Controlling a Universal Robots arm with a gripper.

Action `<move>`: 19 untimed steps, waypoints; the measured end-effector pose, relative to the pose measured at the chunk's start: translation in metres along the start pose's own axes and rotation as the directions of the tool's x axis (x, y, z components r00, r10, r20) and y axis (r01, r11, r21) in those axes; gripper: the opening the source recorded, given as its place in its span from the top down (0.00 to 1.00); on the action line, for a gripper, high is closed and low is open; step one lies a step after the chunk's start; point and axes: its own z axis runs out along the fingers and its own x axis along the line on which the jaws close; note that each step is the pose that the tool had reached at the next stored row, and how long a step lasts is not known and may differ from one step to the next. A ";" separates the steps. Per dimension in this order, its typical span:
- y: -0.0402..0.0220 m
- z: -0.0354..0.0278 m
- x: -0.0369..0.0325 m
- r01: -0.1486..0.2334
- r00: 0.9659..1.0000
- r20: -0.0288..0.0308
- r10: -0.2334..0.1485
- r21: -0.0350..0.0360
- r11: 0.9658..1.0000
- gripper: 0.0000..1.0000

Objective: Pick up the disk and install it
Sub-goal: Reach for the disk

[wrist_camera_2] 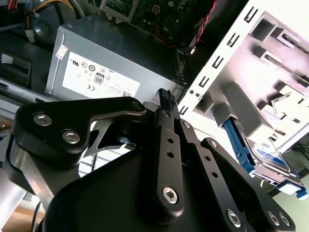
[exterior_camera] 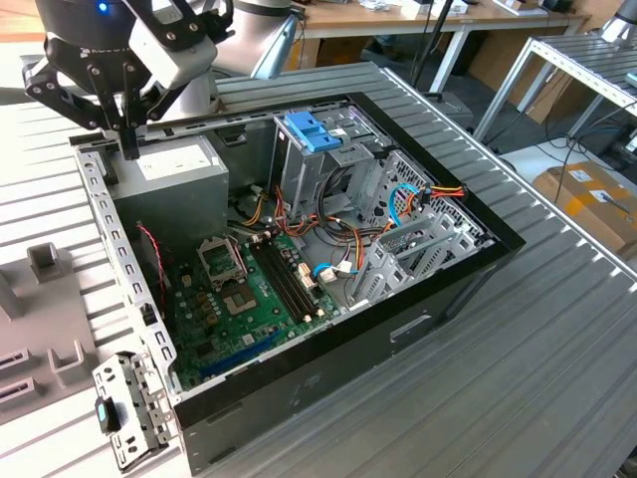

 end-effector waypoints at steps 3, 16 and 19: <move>-0.0001 0.0000 0.0012 0.000 1.000 0.000 0.000 0.000 1.000 0.89; -0.0005 -0.0002 0.0061 0.000 1.000 0.000 0.000 0.000 1.000 0.89; -0.0006 -0.0002 0.0078 0.000 1.000 0.000 0.000 0.000 1.000 0.89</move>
